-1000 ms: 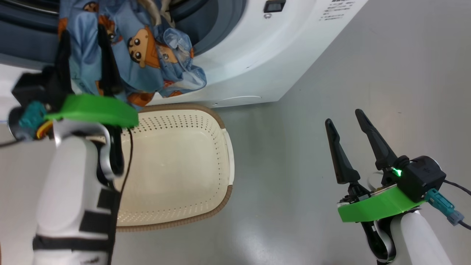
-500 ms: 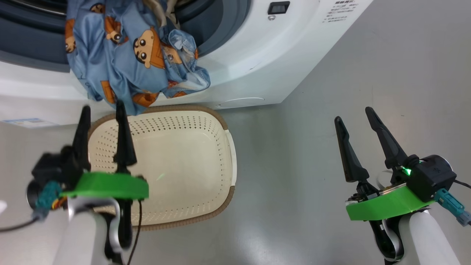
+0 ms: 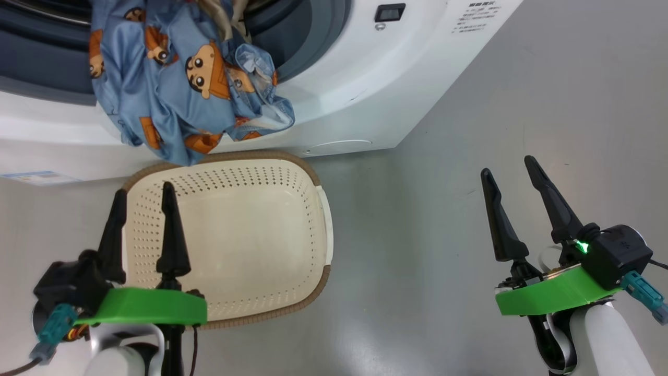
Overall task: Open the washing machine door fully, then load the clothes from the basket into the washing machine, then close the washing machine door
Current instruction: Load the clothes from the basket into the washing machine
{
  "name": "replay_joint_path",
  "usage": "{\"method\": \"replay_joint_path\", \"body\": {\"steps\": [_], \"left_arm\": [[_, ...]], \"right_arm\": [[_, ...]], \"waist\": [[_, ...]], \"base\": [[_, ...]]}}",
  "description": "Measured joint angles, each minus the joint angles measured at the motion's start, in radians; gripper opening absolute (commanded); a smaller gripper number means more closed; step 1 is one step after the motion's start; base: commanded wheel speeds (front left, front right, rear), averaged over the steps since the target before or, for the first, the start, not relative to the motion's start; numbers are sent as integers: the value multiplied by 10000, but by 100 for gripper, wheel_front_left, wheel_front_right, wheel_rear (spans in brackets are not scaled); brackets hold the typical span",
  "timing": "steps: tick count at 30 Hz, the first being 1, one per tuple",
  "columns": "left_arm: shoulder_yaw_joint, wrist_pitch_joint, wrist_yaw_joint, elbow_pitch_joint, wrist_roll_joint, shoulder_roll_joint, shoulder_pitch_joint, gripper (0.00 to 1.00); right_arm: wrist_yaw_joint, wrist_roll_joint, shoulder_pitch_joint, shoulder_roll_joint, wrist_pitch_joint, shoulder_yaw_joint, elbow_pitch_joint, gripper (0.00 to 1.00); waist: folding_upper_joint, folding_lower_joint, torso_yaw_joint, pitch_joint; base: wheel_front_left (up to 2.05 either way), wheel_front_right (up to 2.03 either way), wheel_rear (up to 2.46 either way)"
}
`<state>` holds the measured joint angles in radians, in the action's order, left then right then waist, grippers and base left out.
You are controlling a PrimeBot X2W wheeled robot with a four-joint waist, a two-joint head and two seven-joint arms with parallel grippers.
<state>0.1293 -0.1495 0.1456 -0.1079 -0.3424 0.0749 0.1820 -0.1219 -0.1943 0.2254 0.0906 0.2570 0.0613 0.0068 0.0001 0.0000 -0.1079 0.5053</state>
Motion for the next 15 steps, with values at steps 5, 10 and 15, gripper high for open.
{"method": "replay_joint_path", "body": {"steps": [5,10,15], "left_arm": [[-84,100,100,-284,-67,58,-257,100],[-105,180,238,-520,-67,130,-406,100],[-104,217,309,-679,-65,192,-433,100]], "right_arm": [[0,0,-2,-10,0,-19,-2,100],[0,0,-4,-17,0,-29,4,100],[0,0,-8,-25,0,-40,17,100]], "waist": [[0,0,-41,-45],[0,0,-75,-88],[0,0,-126,-156]], "base": [[0,0,0],[0,0,0],[0,0,0]]}}
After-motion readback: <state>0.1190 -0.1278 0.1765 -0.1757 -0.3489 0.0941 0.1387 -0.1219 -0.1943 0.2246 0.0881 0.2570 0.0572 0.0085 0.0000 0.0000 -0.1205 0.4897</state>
